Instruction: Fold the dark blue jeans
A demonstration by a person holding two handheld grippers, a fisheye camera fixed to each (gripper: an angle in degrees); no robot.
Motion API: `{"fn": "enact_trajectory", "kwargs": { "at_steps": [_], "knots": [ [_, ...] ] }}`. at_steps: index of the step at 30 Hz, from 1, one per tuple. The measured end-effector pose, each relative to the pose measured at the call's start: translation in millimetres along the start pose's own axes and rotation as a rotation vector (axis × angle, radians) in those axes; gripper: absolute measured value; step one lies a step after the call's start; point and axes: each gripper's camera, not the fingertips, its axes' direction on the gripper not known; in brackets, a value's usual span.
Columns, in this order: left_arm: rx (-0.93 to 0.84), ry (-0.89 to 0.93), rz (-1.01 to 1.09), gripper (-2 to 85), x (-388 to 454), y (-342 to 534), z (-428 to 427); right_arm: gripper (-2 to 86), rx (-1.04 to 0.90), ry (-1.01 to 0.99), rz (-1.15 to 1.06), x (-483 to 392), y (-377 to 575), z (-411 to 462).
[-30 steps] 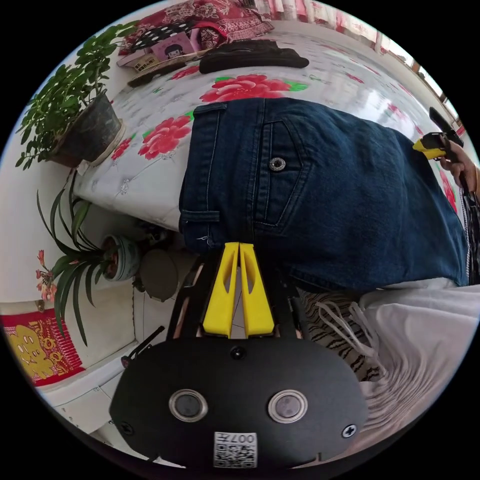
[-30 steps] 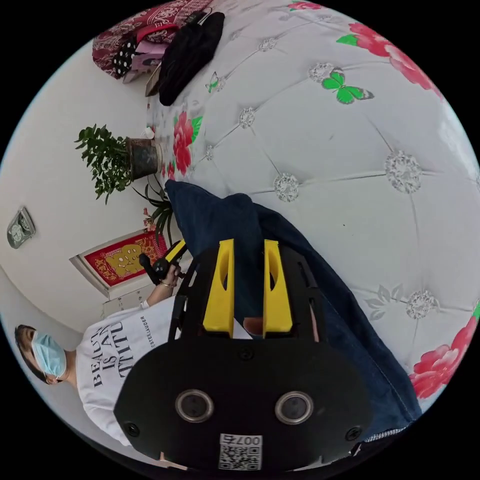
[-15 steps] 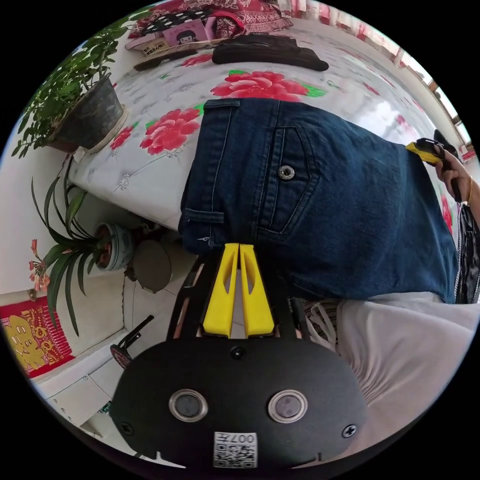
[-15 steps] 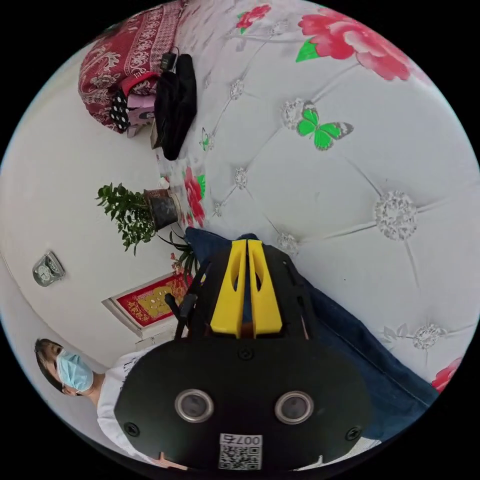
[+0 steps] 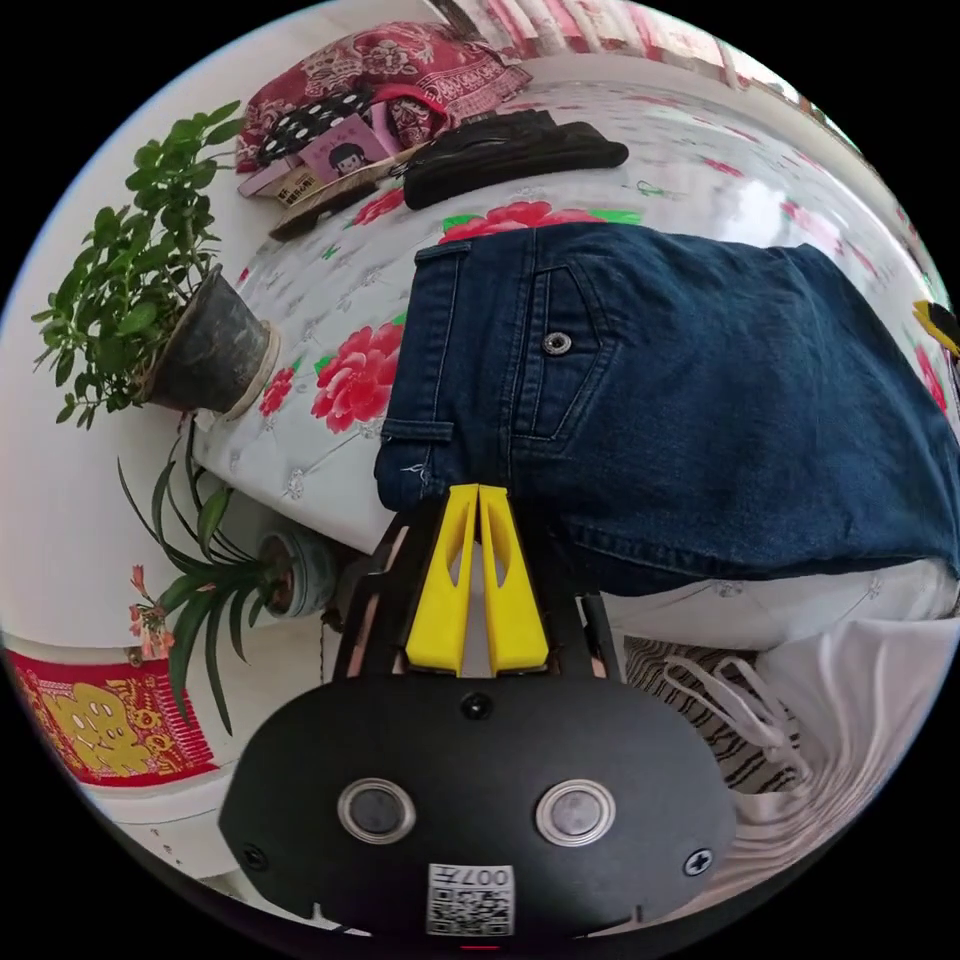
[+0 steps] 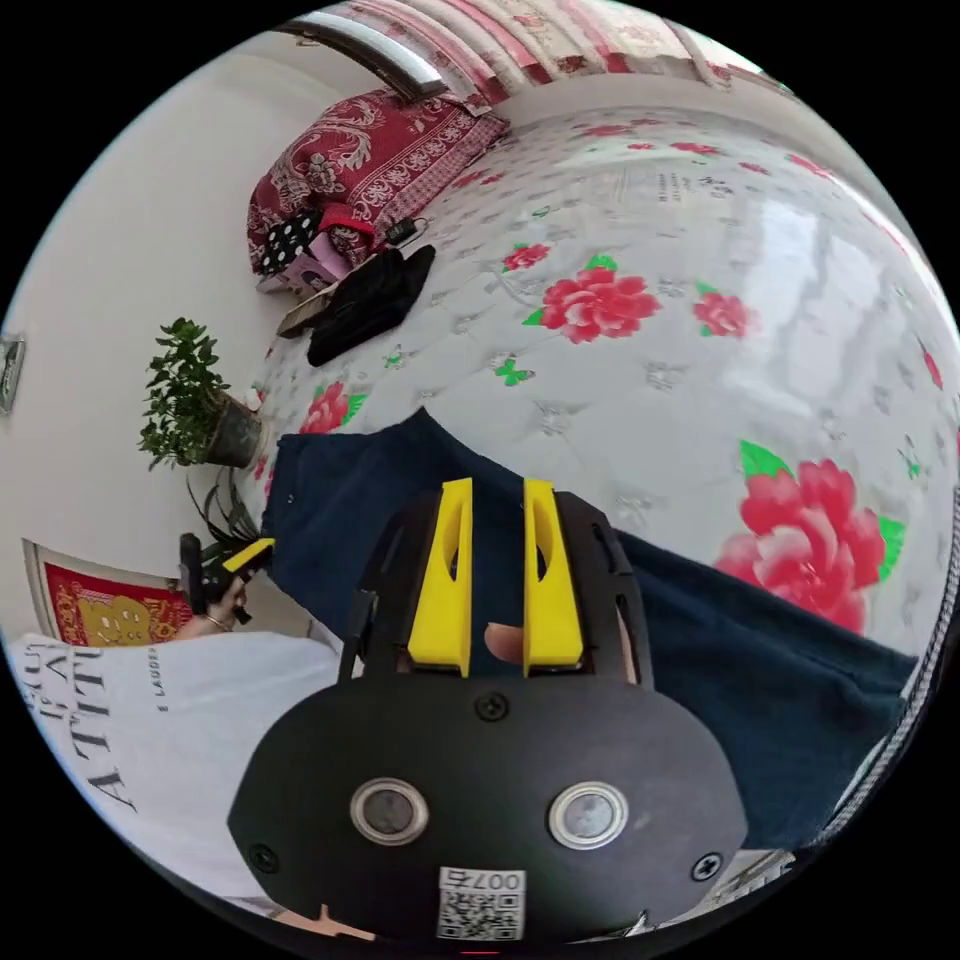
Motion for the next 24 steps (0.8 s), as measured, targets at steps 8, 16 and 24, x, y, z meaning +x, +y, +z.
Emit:
{"fn": "enact_trajectory", "kwargs": {
  "at_steps": [8,16,24],
  "knots": [
    [0.021,-0.039,-0.187,-1.0,-0.7,2.3,-41.1,4.3,0.040,0.331,0.223,129.8,122.3,-118.6],
    [-0.014,0.003,-0.307,-1.0,-2.4,21.2,-68.7,4.3,-0.149,0.386,0.027,185.9,100.7,-126.6],
    [0.009,-0.008,-0.237,-1.0,18.5,38.6,-88.8,0.2,-0.303,0.339,-0.114,205.7,107.1,-126.3]
  ]
}}
